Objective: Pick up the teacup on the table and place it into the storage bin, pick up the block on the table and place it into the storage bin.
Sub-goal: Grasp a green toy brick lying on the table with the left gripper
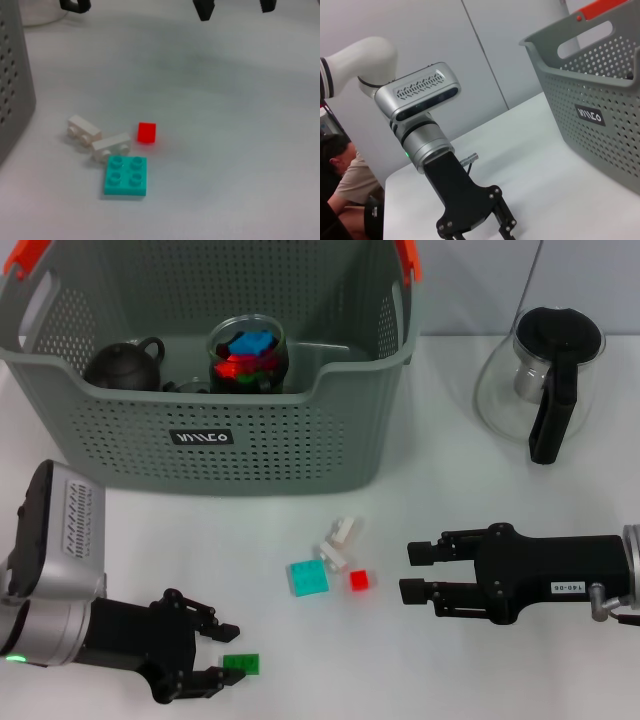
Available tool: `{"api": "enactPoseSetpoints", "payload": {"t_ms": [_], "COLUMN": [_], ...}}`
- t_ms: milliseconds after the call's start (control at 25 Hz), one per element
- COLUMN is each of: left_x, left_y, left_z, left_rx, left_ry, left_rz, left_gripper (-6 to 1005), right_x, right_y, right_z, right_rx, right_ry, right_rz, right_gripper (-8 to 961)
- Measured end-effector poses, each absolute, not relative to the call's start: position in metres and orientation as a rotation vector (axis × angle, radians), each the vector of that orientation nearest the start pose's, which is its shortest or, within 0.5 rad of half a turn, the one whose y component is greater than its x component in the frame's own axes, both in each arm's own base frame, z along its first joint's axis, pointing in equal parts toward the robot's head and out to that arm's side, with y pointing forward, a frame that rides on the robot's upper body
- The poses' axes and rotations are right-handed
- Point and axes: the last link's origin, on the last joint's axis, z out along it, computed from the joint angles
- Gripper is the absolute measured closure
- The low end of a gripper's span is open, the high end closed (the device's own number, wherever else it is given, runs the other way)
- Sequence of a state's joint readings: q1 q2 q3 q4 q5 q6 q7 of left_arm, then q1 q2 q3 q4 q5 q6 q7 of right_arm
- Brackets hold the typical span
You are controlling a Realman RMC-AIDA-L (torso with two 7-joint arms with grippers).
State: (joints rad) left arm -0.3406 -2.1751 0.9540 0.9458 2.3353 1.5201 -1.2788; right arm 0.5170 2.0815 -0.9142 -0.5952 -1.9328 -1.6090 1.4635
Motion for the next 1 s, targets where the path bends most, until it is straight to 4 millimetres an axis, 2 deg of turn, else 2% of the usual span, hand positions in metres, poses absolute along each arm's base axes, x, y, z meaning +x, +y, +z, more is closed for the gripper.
{"api": "enactPoseSetpoints", "payload": {"t_ms": [1000], "left_x": [-0.2987], "left_y": [0.2752], "left_z": [-0.0391], "left_rx": [-2.987], "left_ry": [-0.322], "left_rz": [-0.036], "left_gripper": [552], "right_x": [0.2493], "right_y": [0.3021], "right_z": [-0.0358], "right_rx": [-2.944], "right_ry": [0.754], "right_rz": [0.714], "right_gripper": [376]}}
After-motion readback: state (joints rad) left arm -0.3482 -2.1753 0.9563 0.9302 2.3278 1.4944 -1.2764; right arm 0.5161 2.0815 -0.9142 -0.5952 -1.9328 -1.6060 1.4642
